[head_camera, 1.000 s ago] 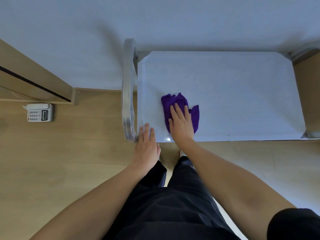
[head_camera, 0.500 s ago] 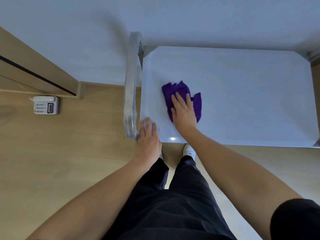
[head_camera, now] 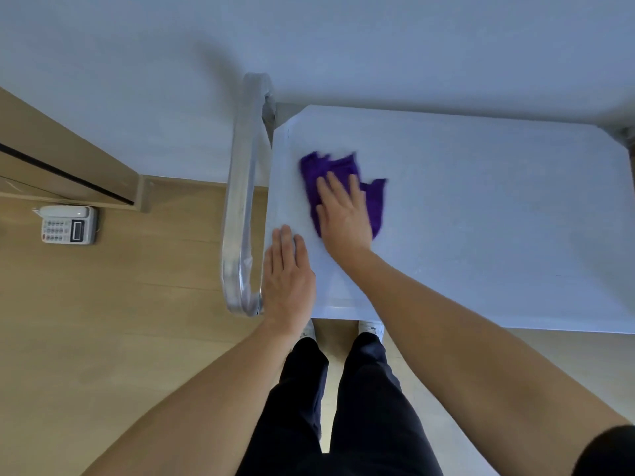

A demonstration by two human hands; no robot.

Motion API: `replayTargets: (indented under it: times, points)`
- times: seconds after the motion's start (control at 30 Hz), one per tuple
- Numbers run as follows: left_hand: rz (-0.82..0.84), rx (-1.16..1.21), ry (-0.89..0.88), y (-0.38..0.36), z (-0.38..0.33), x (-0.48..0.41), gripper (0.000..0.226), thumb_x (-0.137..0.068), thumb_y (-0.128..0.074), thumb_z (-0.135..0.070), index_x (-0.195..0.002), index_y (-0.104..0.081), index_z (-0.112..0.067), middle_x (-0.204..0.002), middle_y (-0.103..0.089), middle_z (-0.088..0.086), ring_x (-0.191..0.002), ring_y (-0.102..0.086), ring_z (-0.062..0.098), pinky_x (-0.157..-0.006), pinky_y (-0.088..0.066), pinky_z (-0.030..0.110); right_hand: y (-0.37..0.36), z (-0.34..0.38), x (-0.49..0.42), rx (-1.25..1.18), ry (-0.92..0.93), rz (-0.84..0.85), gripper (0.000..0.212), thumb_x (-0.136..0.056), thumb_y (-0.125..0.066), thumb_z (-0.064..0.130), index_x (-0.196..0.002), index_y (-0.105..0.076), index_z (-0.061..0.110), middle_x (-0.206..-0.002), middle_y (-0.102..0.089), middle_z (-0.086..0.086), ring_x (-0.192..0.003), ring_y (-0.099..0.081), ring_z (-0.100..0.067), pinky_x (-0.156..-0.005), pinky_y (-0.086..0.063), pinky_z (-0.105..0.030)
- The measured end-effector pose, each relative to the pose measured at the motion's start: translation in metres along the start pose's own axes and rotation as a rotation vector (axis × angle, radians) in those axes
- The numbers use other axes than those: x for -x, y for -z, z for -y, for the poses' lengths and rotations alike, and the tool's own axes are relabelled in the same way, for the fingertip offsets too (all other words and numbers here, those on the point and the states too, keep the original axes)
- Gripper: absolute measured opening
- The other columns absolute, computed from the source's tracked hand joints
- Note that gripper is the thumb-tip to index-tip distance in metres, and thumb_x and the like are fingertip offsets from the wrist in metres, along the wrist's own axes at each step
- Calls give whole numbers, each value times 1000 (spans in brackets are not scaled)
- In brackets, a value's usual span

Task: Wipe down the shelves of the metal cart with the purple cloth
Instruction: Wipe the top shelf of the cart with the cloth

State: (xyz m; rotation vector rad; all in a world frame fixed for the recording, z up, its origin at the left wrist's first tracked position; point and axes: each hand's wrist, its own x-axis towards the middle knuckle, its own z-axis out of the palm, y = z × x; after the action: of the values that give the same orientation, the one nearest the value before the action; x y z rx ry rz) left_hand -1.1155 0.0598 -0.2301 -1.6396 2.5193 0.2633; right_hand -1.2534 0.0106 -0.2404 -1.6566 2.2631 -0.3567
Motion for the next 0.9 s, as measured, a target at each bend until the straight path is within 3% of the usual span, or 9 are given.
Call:
replayTargets:
  times: [0.13,0.23,0.33,0.4,0.47,0.67,0.77,0.83,0.9]
  points:
    - [-57,36,-26,-6,10,0,46,-101,-45,-16,-144,-40,1,-153,-32,21,-143,-29,33,-114,-34,44,-4,10,-11,-2,318,61,46,-100,-47,22,-144,-42,15,-151,-42,-5,-145,-26,-32,-118,-26,-47]
    - [-56,48,-55,-8,18,-4,48,-101,-43,-22,-144,-40,0,-154,-31,20,-144,-28,34,-114,-34,45,10,-23,-29,-115,124,-117,42,-97,-51,15,-138,-50,5,-144,-49,-14,-141,-35,-35,-119,-24,-43]
    - [-29,31,-42,-7,17,-7,49,-101,-42,-24,-145,-37,-2,-156,-29,19,-145,-26,33,-115,-31,43,20,-44,-43,-169,-216,-141,46,-101,-42,22,-146,-40,14,-155,-36,-5,-148,-16,-32,-122,-16,-41]
    - [-12,34,-18,-7,13,-7,49,-100,-45,-21,-144,-38,-1,-155,-30,19,-145,-27,34,-115,-32,44,15,-28,-51,-149,-308,-124,48,-101,-39,26,-149,-35,19,-158,-29,-2,-149,-9,-33,-121,-12,-47]
    - [1,35,3,-5,10,-7,49,-97,-49,-18,-142,-40,0,-154,-32,20,-144,-28,35,-114,-33,44,8,-2,-54,-129,-306,-87,51,-101,-39,29,-150,-31,21,-159,-25,0,-149,-7,-34,-120,-8,-51]
    - [31,57,4,9,0,-19,46,-99,-43,-24,-142,-40,-7,-154,-32,16,-145,-27,33,-114,-32,44,5,5,-54,-84,90,48,48,-102,-40,29,-149,-34,21,-157,-31,0,-149,-13,-29,-122,-16,-42]
    - [75,95,-94,11,-9,-28,49,-101,-41,-26,-146,-34,-10,-159,-24,10,-147,-21,30,-114,-31,43,17,-26,-70,-107,-41,-55,46,-100,-44,24,-146,-41,16,-155,-36,-5,-147,-19,-32,-121,-15,-36]
    - [118,107,-120,11,-11,-31,49,-101,-41,-27,-147,-32,-10,-160,-20,10,-148,-18,29,-114,-31,42,24,-39,-80,-148,-236,-113,47,-100,-43,23,-146,-40,18,-156,-33,-3,-148,-16,-32,-121,-16,-39]
    - [151,108,-131,10,-9,-30,52,-102,-39,-27,-149,-26,-11,-162,-13,10,-149,-12,29,-117,-28,41,26,-37,-85,-147,-303,-120,47,-100,-42,23,-147,-38,21,-156,-32,-1,-148,-13,-33,-120,-17,-45]
